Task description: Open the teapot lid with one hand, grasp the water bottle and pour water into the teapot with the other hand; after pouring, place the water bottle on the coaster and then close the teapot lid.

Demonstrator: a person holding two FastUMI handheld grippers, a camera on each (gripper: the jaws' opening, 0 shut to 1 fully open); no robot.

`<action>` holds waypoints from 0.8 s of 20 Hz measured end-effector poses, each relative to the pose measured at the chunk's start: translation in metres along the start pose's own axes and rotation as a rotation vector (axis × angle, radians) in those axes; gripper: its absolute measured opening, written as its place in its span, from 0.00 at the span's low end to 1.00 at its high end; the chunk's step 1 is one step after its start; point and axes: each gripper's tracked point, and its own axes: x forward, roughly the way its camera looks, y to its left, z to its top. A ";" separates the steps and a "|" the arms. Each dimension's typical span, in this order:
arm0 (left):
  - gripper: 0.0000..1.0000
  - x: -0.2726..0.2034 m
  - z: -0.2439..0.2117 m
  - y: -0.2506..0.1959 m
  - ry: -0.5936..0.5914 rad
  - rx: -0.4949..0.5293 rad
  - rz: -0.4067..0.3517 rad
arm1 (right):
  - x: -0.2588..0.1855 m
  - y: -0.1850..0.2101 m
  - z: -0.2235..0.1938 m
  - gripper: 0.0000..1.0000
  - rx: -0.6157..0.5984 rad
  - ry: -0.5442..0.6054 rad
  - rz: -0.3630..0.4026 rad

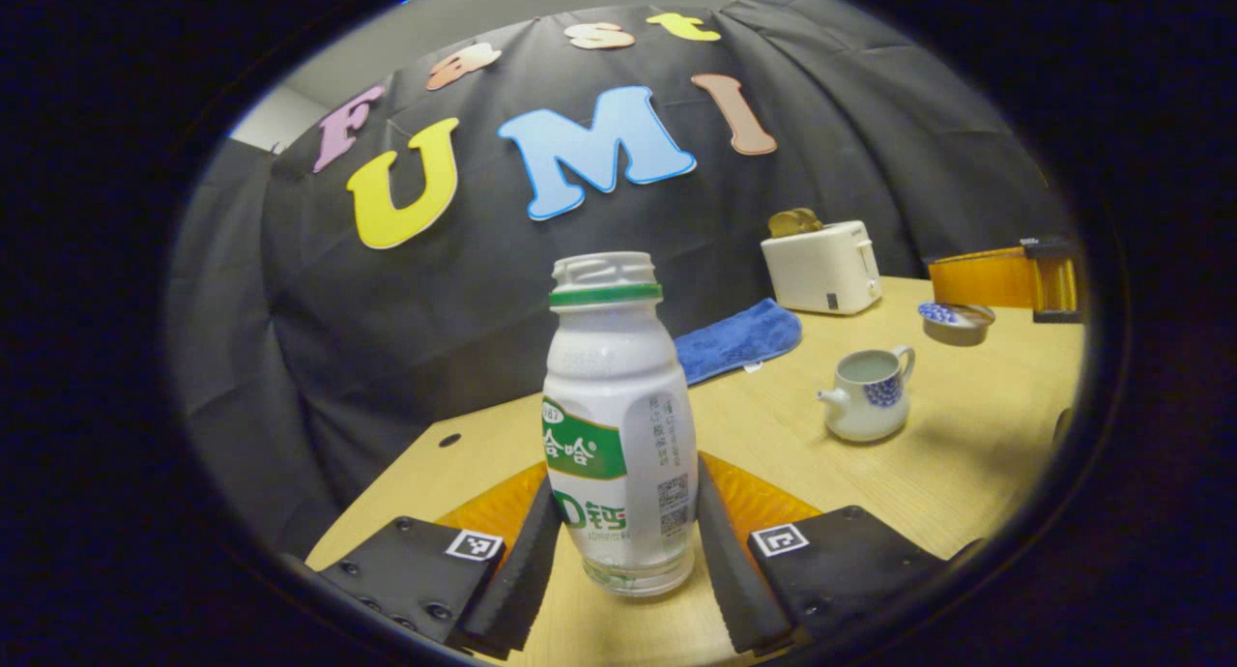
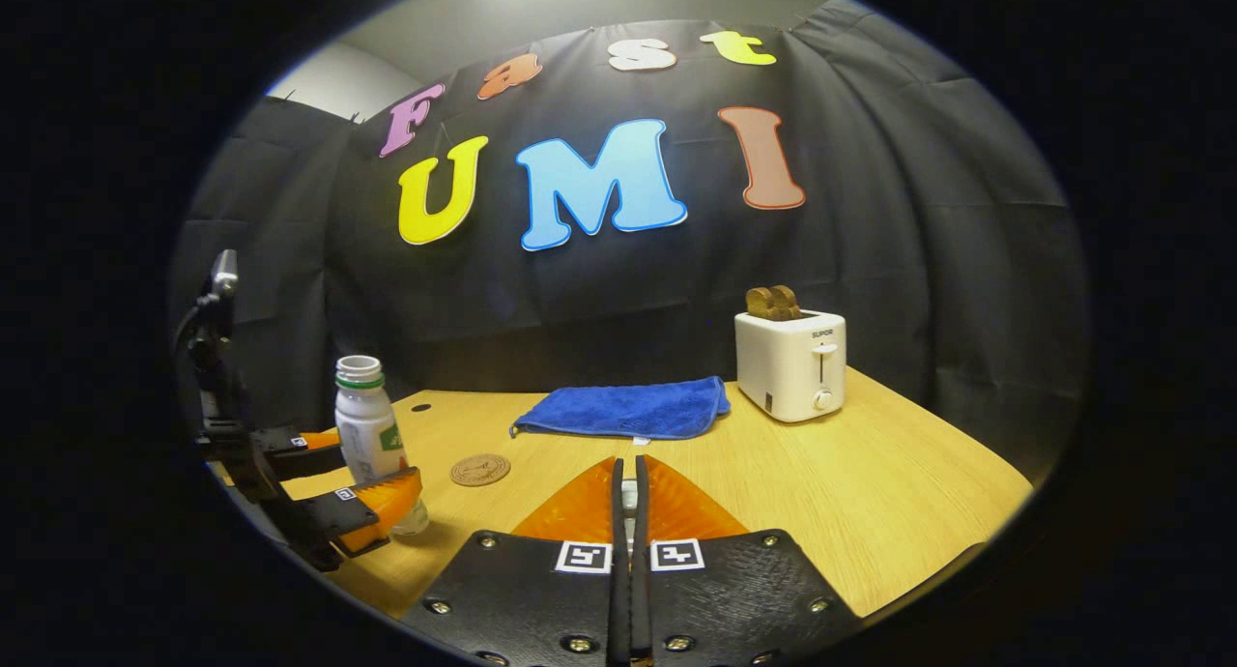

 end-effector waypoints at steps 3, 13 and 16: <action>0.84 -0.013 0.004 0.020 -0.016 -0.069 0.016 | 0.018 0.005 -0.005 0.00 -0.008 0.013 -0.006; 0.84 -0.037 0.006 0.068 -0.047 -0.192 0.074 | 0.062 0.002 -0.018 0.01 -0.040 0.039 -0.051; 0.84 -0.039 0.003 0.074 -0.046 -0.226 0.072 | 0.069 0.002 -0.024 0.00 -0.060 0.051 -0.056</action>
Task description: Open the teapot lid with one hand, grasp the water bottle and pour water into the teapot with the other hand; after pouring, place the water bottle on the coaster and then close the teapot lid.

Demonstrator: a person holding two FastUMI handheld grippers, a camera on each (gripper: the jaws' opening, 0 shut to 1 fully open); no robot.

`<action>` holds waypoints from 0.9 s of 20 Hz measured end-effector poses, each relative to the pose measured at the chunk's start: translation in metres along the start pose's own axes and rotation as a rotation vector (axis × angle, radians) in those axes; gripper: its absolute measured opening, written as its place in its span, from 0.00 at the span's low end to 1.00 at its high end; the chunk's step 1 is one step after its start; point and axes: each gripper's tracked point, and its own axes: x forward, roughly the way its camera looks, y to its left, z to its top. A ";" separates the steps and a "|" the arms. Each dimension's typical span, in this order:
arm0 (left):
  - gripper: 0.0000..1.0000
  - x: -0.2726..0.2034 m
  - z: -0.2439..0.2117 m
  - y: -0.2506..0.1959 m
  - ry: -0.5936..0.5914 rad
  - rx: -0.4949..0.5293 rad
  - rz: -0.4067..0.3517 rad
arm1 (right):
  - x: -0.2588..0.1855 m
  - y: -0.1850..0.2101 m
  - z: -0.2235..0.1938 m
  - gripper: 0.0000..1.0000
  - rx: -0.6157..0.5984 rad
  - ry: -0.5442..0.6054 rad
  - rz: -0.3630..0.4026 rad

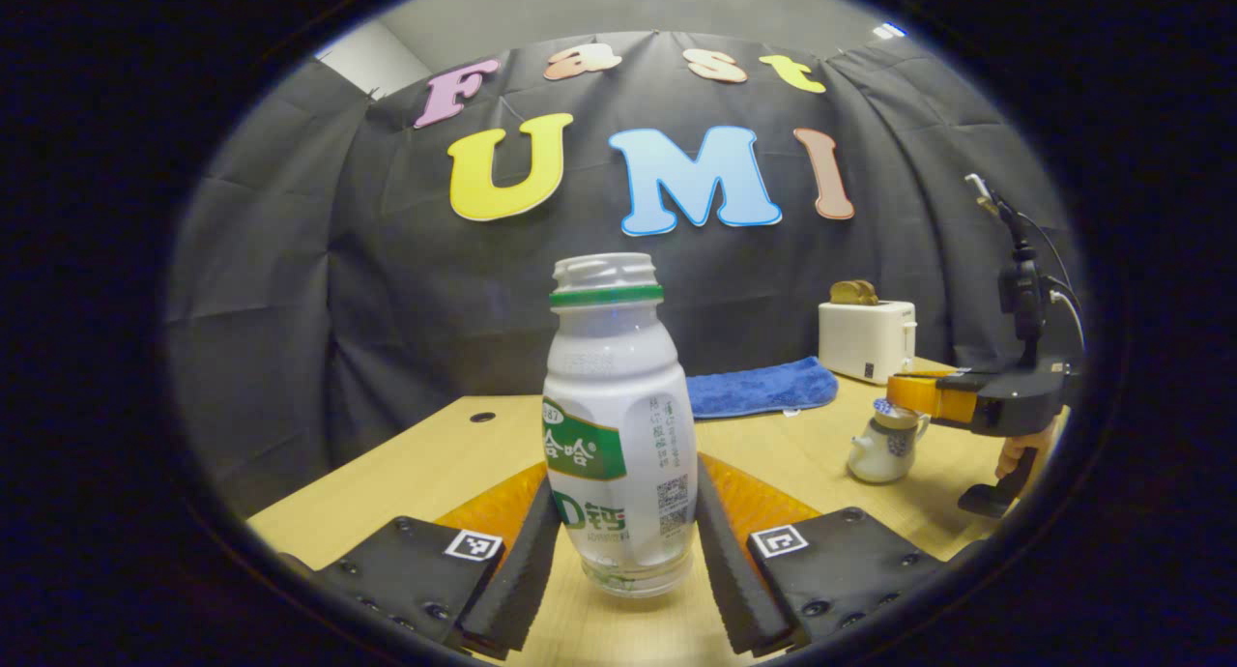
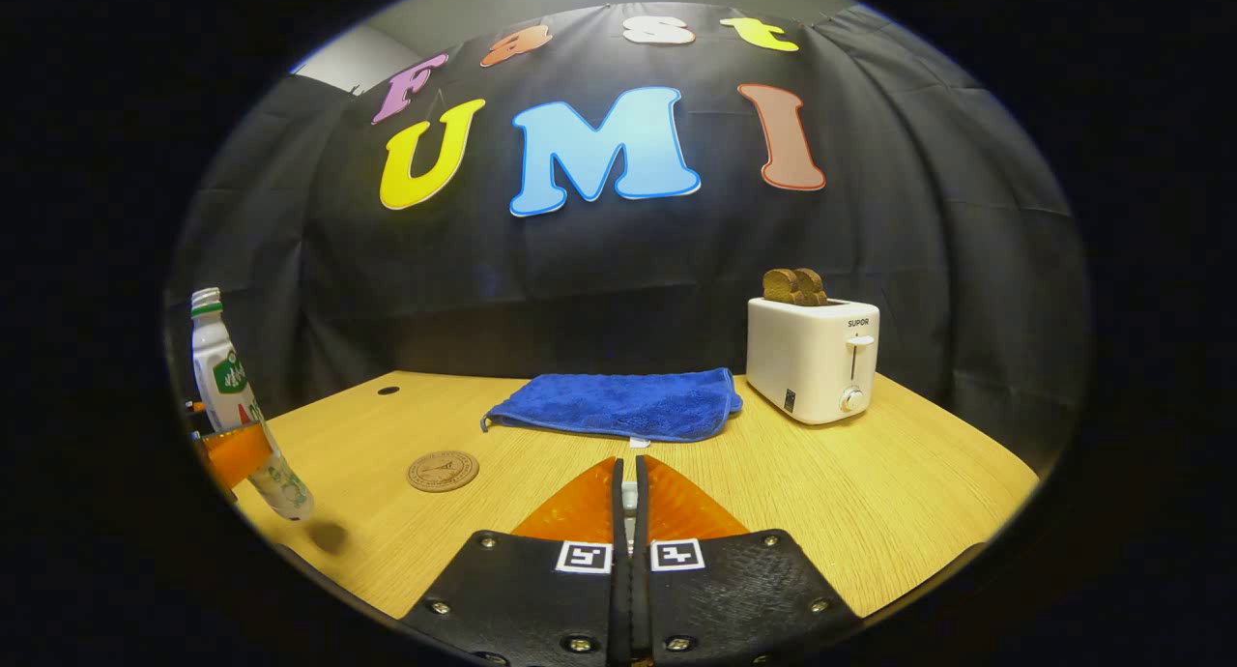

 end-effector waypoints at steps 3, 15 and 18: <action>0.84 -0.002 -0.002 0.005 0.007 -0.019 0.000 | 0.004 -0.003 -0.007 0.01 -0.002 0.013 -0.011; 0.78 0.004 -0.007 0.005 0.030 -0.033 -0.012 | 0.006 -0.004 -0.019 0.01 -0.046 0.010 -0.032; 0.84 0.010 -0.007 0.002 0.032 -0.029 -0.017 | 0.007 -0.004 -0.019 0.07 -0.069 -0.001 -0.035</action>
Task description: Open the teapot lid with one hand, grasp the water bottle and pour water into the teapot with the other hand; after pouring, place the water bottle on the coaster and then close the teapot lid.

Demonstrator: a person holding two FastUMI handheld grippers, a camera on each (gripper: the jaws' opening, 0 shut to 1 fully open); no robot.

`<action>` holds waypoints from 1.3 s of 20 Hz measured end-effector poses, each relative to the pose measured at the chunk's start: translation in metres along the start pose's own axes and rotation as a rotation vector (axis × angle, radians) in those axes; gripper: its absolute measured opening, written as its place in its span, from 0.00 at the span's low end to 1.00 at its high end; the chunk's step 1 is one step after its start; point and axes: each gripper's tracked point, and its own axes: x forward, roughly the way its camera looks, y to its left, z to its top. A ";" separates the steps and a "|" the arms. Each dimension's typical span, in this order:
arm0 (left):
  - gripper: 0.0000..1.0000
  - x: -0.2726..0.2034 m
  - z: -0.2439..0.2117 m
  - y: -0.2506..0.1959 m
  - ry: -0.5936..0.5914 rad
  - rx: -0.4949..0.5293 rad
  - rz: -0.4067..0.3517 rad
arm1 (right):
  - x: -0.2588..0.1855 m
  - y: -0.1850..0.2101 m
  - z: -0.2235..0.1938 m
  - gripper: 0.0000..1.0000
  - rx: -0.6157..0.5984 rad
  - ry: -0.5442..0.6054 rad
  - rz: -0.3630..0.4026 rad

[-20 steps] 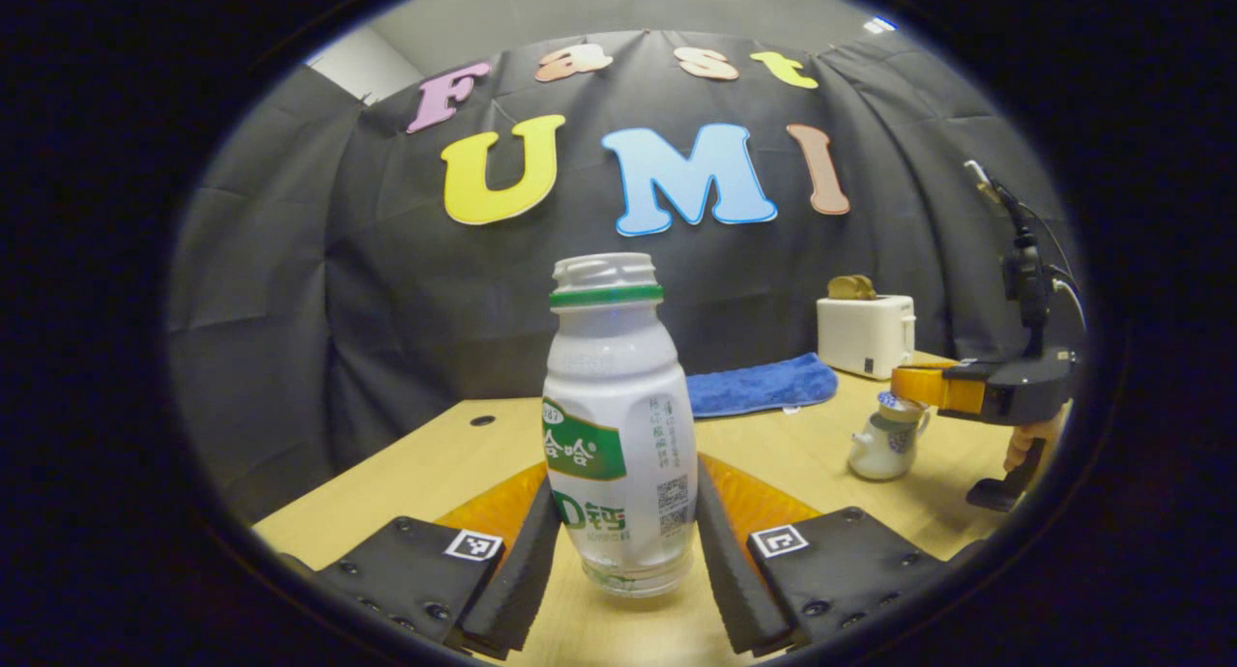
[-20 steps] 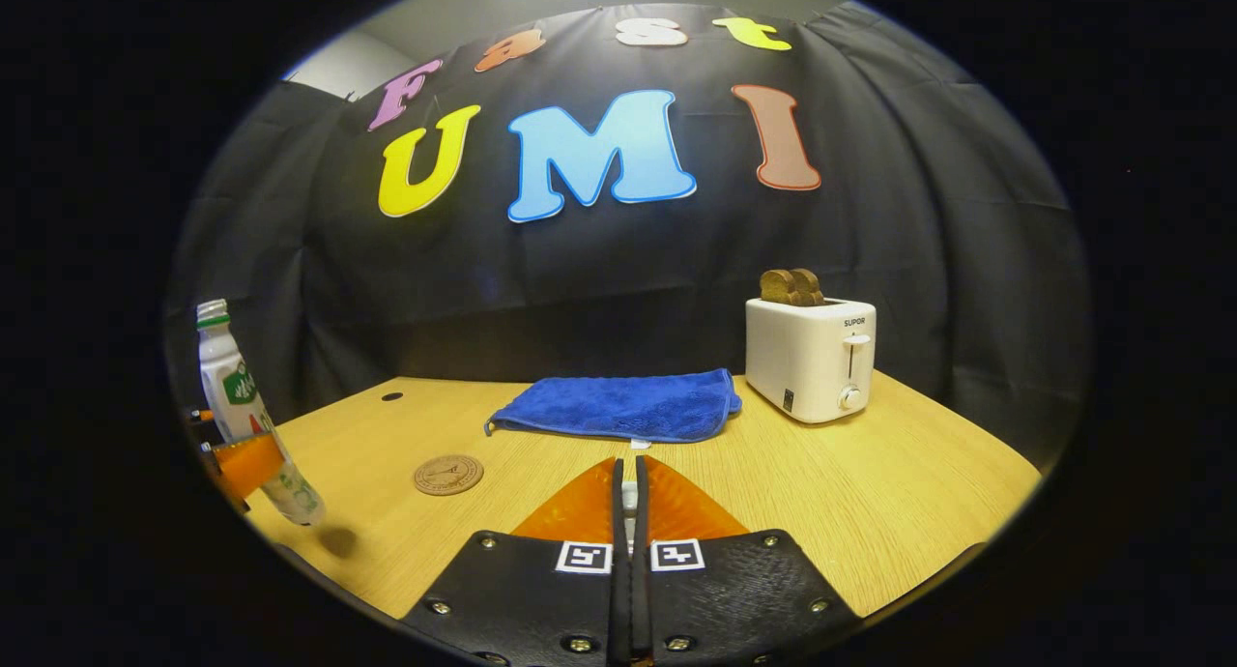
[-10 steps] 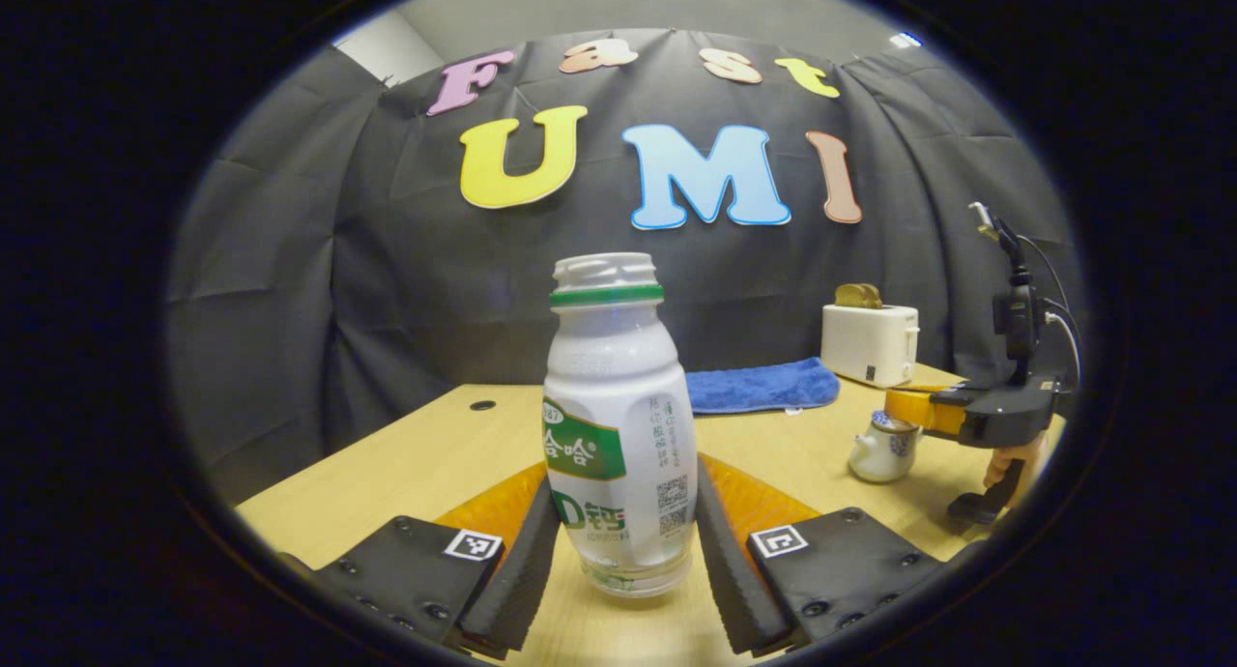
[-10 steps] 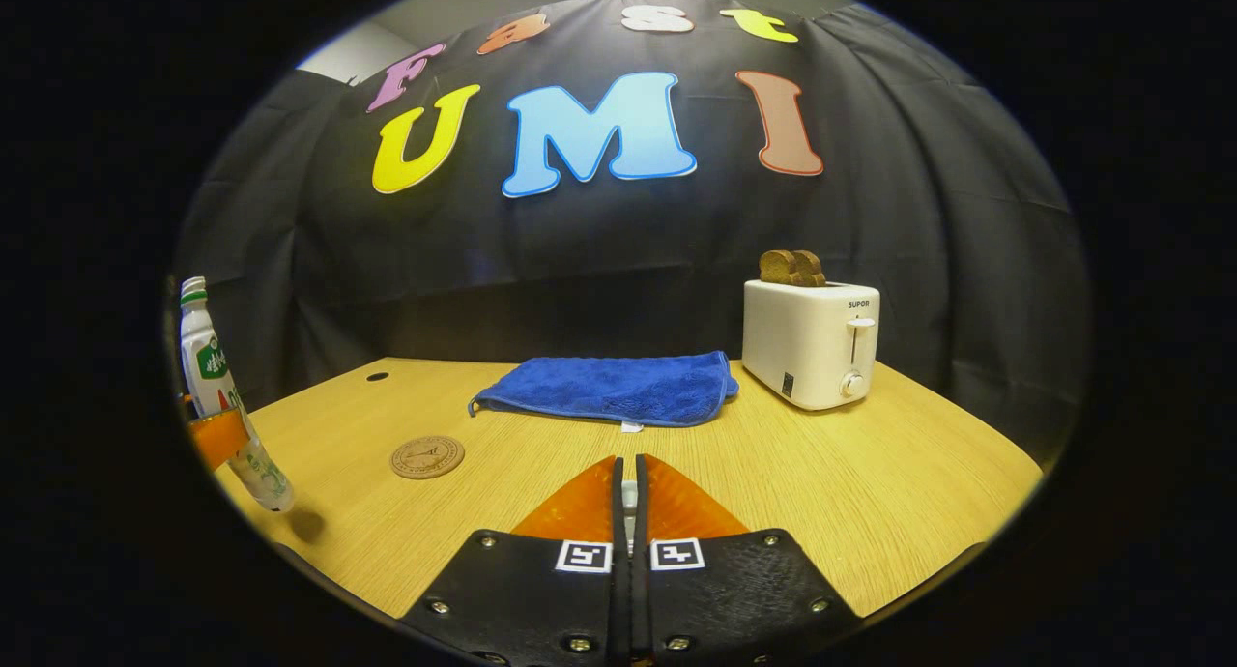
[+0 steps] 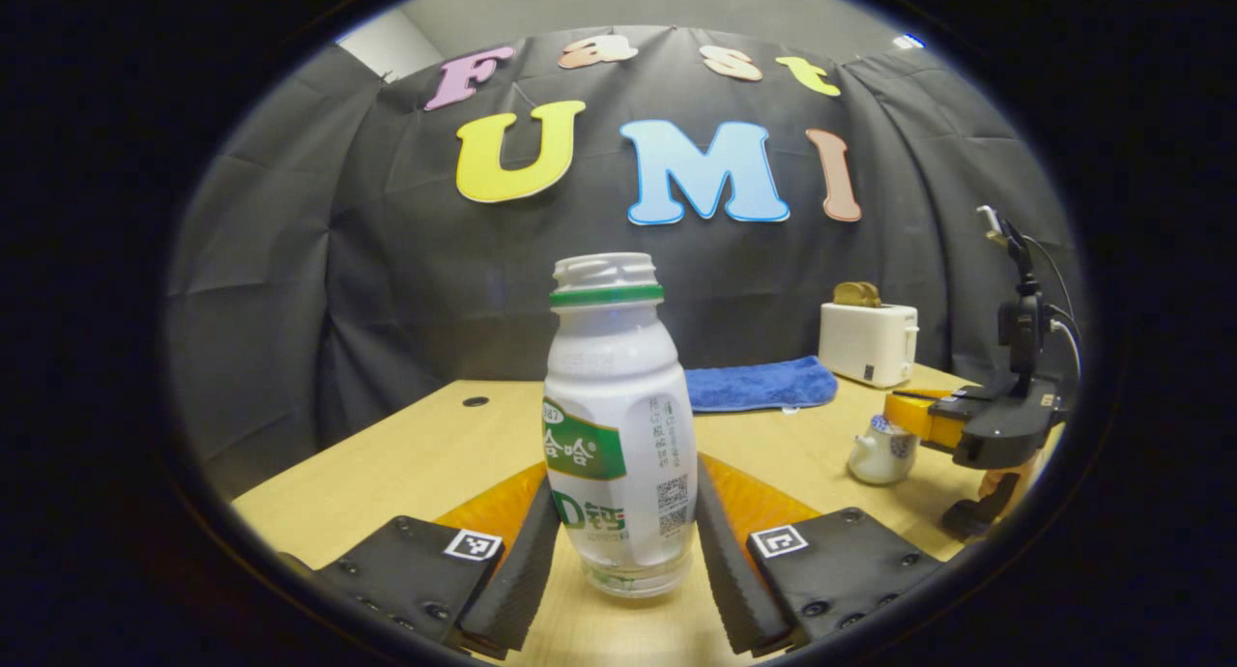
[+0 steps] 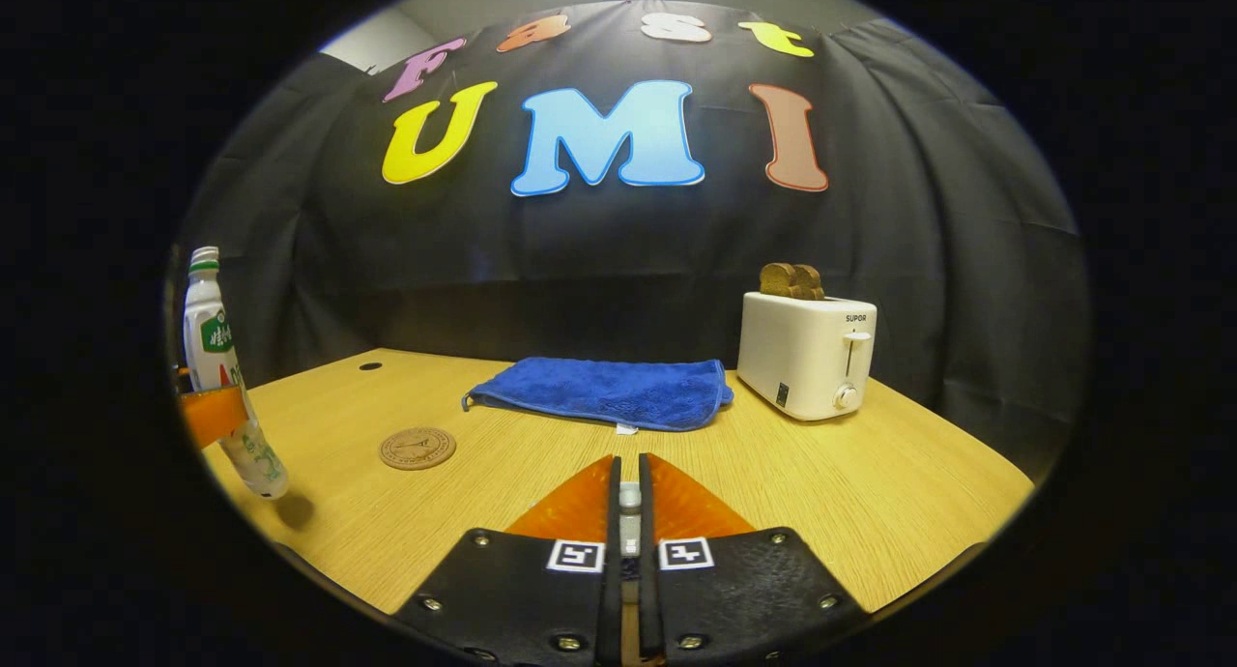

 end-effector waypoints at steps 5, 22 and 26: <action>0.84 0.008 0.003 -0.002 -0.005 0.002 0.000 | -0.009 0.006 0.011 0.59 -0.017 -0.044 0.024; 0.78 0.101 0.020 -0.003 0.029 -0.012 -0.048 | -0.039 0.000 0.053 0.76 -0.069 -0.243 -0.031; 0.78 0.128 0.018 -0.012 0.044 -0.060 -0.108 | -0.037 -0.003 0.052 0.76 -0.043 -0.234 -0.028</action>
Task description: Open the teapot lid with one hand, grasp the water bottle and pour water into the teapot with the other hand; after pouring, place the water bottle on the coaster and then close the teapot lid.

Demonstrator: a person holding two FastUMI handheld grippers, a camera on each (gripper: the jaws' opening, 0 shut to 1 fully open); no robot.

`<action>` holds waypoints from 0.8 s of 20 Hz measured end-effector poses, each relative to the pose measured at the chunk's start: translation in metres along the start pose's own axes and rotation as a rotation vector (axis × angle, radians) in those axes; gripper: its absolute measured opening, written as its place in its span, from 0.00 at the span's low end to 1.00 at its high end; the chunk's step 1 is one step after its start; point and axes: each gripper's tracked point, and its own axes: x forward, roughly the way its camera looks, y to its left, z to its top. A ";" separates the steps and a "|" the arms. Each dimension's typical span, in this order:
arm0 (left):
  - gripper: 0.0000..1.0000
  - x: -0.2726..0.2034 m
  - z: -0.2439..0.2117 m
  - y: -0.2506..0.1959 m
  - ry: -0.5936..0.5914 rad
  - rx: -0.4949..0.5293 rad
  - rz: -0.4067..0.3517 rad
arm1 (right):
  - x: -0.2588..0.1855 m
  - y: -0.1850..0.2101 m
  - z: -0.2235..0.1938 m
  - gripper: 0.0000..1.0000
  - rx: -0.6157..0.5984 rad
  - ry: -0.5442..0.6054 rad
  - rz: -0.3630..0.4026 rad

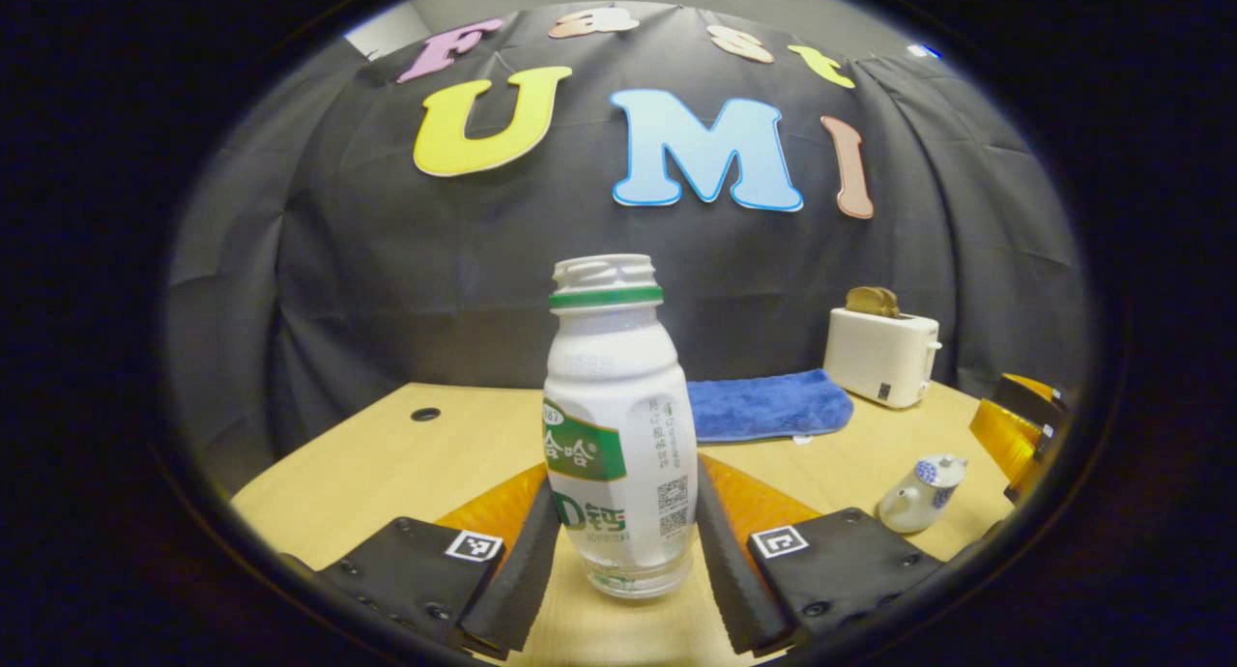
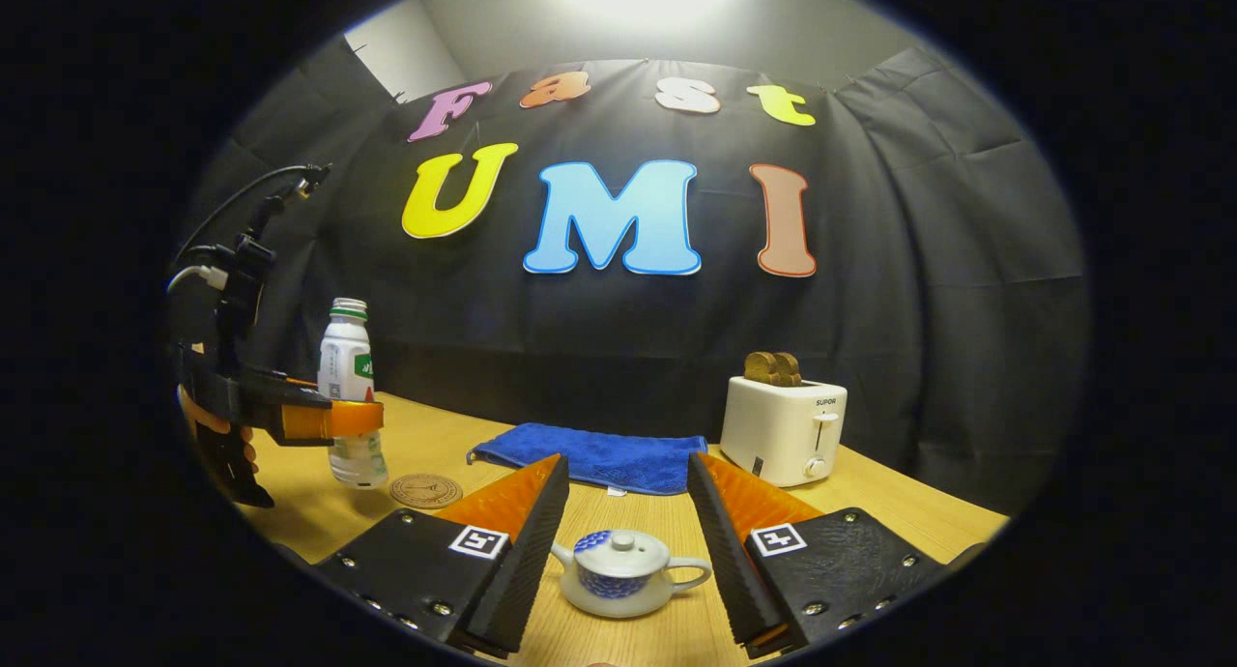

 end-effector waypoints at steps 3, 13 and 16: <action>0.84 0.021 -0.001 0.001 0.006 0.023 -0.003 | 0.001 -0.004 -0.002 0.76 0.025 0.011 -0.005; 0.78 0.069 -0.015 -0.019 -0.001 0.047 -0.069 | 0.002 -0.019 -0.004 0.76 0.063 0.026 -0.046; 0.84 0.075 -0.018 -0.021 -0.003 0.060 -0.070 | 0.002 -0.016 -0.004 0.76 0.056 0.027 -0.039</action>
